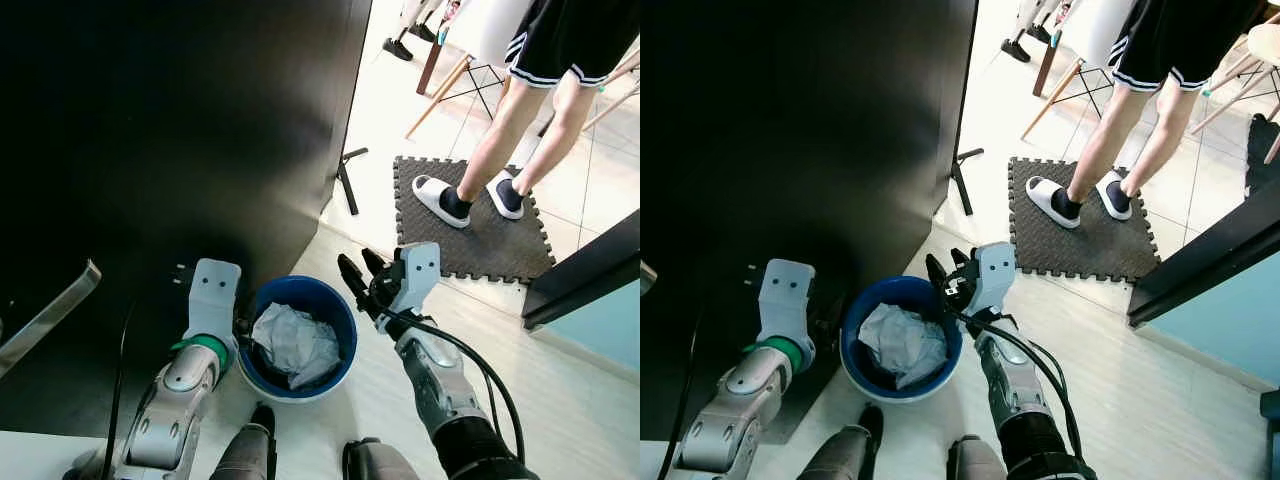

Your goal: Clean up the room

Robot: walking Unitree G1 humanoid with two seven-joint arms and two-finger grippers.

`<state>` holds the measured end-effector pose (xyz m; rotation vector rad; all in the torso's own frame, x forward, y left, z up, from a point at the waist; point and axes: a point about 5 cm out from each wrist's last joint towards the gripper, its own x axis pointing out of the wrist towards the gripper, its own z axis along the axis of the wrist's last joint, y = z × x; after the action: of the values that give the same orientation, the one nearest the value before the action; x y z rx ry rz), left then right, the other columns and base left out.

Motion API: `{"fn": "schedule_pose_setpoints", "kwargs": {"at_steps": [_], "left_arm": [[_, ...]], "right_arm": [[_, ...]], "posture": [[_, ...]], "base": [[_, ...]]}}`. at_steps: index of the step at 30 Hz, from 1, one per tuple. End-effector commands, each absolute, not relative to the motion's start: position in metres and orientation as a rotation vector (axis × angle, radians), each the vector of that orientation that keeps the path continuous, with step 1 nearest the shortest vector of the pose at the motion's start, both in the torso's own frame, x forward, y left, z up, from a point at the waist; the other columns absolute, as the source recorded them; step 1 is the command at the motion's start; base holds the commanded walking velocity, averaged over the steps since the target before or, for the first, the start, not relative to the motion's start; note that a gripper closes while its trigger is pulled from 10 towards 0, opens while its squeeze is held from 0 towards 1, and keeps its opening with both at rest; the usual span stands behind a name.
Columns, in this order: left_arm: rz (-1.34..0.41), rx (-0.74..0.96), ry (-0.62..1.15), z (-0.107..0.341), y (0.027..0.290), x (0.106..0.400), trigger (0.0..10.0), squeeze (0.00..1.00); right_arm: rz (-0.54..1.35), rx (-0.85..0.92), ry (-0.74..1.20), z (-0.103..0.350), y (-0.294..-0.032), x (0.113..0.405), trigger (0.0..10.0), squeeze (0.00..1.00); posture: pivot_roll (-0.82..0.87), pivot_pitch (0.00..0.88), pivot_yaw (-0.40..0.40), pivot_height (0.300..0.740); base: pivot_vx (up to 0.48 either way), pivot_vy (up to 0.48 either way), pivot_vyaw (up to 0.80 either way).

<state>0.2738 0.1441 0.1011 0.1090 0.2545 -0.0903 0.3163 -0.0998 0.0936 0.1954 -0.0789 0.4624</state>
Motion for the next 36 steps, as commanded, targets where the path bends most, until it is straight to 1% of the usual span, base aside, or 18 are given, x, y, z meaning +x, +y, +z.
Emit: {"fn": "schedule_pose_setpoints", "kwargs": {"at_steps": [1, 4, 21, 36], "left_arm": [[-0.087, 0.117, 0.276, 0.0939, 0.1437, 0.2717, 10.0, 0.0], [-0.075, 0.117, 0.262, 0.0958, 0.1442, 0.2743, 10.0, 0.0], [-0.076, 0.107, 0.254, 0.0972, 0.1427, 0.2772, 10.0, 0.0], [-0.066, 0.084, 0.254, 0.098, 0.1457, 0.2797, 10.0, 0.0]], "right_arm": [[0.45, 0.205, -0.042, 0.085, -0.1019, 0.3116, 10.0, 0.0], [0.449, 0.209, -0.04, 0.0851, -0.1014, 0.3114, 10.0, 0.0], [0.439, 0.212, -0.021, 0.0839, -0.1032, 0.3089, 10.0, 0.0], [0.44, 0.216, -0.019, 0.0853, -0.1013, 0.3092, 10.0, 0.0]], "posture": [[0.0, 0.134, 0.021, 0.714], [0.0, 0.135, 0.022, 0.714], [0.0, 0.139, 0.026, 0.714], [0.0, 0.134, 0.032, 0.714]], "base": [[0.0, 0.0, 0.0], [0.0, -0.121, 0.0], [0.0, -0.412, 0.0], [0.0, 0.0, 0.0]]}}
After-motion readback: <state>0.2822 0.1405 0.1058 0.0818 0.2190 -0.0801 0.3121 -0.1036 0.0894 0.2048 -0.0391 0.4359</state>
